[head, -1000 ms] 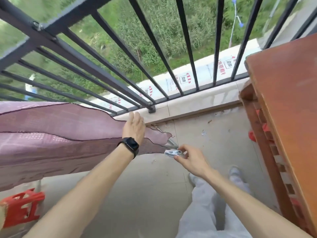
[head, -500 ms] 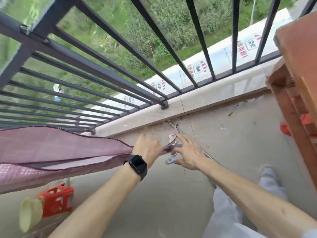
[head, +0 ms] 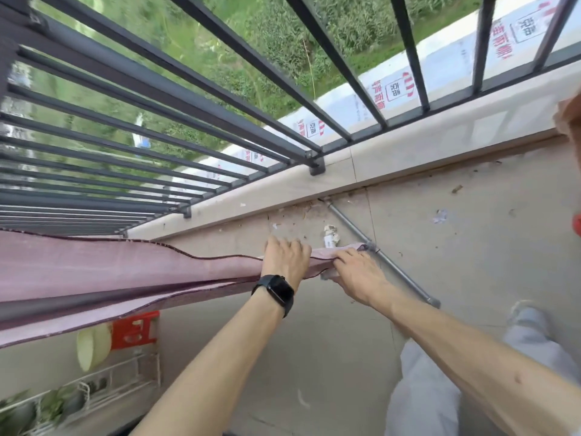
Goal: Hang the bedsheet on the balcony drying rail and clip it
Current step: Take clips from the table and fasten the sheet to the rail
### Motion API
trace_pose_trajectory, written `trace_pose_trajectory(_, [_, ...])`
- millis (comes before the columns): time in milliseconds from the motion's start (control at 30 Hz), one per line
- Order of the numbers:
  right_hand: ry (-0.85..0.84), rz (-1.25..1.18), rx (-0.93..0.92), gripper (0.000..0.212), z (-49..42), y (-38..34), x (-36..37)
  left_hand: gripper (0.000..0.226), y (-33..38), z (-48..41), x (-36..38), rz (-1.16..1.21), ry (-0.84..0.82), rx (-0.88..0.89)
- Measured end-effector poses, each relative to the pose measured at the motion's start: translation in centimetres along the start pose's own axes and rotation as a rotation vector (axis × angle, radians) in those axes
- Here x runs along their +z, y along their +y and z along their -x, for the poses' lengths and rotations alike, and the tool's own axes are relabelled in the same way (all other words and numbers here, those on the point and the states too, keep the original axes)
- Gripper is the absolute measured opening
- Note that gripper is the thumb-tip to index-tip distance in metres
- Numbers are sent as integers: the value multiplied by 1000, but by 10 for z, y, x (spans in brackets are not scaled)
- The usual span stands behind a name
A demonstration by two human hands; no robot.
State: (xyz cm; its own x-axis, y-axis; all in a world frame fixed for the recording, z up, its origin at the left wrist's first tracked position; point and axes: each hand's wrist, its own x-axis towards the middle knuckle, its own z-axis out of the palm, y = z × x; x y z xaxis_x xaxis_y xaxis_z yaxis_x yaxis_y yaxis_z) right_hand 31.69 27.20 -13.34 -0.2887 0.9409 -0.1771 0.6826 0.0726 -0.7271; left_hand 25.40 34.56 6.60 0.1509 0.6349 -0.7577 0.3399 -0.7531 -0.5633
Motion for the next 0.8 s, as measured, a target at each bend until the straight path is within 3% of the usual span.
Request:
trace_pose_trajectory(133, [71,-50,23,38,7,33,14,32,22,-29,10,-13,19,71])
trace_pose_trajectory(300, [-111,-89,52,36,27,60,29,30,14,-36,1,-89,57,134])
trace_pose_trajectory(467, [-240,-99,53,38,16,38,32,33,19,-38,-7,-124,78,178])
trace_pose_trajectory(667, [-91,-220,147,33,-12,23,43,27,23,-46,-11,-93,40,151])
trace_pose_trajectory(800, [-112,-306,131,33,-9,32,52,22,32,-59,0,-27,30,68])
